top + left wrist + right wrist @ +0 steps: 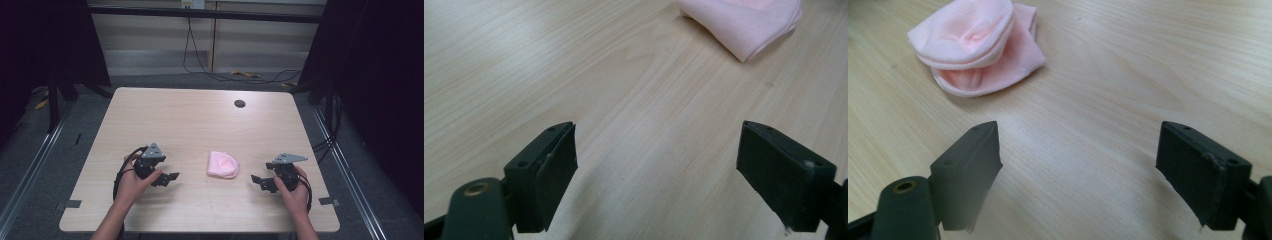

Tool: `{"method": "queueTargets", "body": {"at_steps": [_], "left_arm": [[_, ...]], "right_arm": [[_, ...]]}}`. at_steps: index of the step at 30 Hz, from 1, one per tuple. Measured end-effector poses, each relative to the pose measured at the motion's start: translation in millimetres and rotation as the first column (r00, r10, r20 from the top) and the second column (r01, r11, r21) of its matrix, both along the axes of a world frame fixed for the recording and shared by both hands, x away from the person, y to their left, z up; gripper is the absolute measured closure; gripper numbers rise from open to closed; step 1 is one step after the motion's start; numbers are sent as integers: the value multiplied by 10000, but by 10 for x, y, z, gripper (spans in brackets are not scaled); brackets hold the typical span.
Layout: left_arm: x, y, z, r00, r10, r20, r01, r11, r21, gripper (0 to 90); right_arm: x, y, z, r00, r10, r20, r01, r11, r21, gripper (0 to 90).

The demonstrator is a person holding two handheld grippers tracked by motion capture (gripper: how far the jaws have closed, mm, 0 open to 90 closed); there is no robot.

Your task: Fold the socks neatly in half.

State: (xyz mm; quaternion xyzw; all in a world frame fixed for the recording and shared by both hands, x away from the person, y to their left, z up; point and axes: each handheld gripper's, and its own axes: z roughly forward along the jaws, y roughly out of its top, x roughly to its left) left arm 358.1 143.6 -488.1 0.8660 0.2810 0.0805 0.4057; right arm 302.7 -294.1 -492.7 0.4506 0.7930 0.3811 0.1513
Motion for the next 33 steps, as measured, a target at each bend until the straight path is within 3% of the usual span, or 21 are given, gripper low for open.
{"method": "queueTargets", "body": {"at_steps": [9, 33], "left_arm": [[-1, 121, 7, 9999, 145, 39, -144, 9999, -9, 163], [-6, 466, -73, 9992, 399, -43, -399, 9991, -106, 163]], "right_arm": [[-33, -107, 14, 9998, -202, -3, 202, 9998, 60, 174], [-109, -230, 16, 9999, 32, -102, -34, 9998, -174, 174]]}}
